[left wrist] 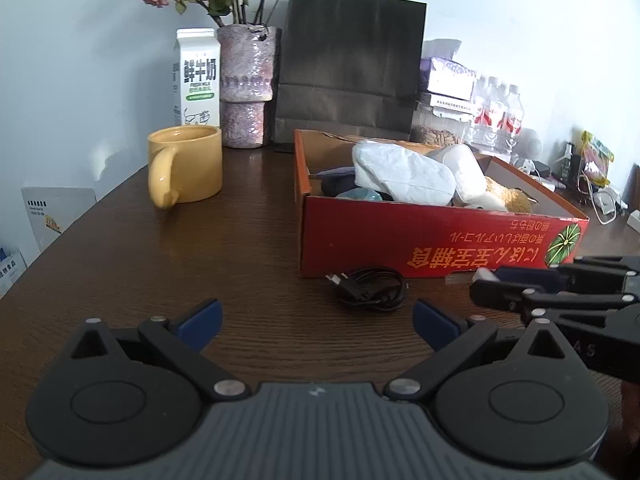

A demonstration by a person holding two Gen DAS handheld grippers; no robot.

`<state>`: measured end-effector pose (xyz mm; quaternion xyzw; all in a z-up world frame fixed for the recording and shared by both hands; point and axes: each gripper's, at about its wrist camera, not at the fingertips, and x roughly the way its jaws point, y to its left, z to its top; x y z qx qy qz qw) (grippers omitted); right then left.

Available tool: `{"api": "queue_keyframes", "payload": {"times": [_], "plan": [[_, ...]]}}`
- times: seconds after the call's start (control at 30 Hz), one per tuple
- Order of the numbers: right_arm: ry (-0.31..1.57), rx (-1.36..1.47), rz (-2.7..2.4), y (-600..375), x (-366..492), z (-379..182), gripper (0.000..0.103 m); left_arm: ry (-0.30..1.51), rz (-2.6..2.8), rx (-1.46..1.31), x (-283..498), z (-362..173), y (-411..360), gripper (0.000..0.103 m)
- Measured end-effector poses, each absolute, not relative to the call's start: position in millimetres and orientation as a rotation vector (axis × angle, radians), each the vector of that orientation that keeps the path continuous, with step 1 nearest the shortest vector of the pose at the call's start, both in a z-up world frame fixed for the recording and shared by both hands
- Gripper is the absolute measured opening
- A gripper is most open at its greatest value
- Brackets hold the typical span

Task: Organize objects
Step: 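Grasp the black cable with the left tool while the right tool grasps a white cap, then carry the cable and cap into the box and open both tools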

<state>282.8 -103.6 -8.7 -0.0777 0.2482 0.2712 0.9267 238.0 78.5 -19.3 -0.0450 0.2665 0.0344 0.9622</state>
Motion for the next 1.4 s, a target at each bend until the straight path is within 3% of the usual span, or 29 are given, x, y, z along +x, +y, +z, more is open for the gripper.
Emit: {"api": "queue_keyframes", "payload": {"times": [0.87, 0.93, 1.0, 1.1, 1.4], "plan": [[0.438, -0.123, 0.436, -179.0, 287.3, -0.4, 0.025, 0.679, 0.147, -0.083, 310.0, -37.8, 48.4, 0.103], [0.437, -0.126, 0.438, -179.0, 286.7, -0.5, 0.025, 0.671, 0.144, -0.076, 309.0, -37.4, 47.0, 0.093], [0.436, -0.128, 0.44, -178.4, 286.3, -0.3, 0.025, 0.651, 0.143, -0.069, 305.9, -35.8, 45.0, 0.062], [0.435, -0.128, 0.44, -177.8, 286.0, -0.2, 0.025, 0.636, 0.135, -0.083, 300.9, -34.7, 44.0, 0.056], [0.426, -0.132, 0.443, -176.2, 283.2, 0.8, 0.025, 0.566, 0.117, -0.091, 282.8, -25.5, 36.7, 0.054]]}}
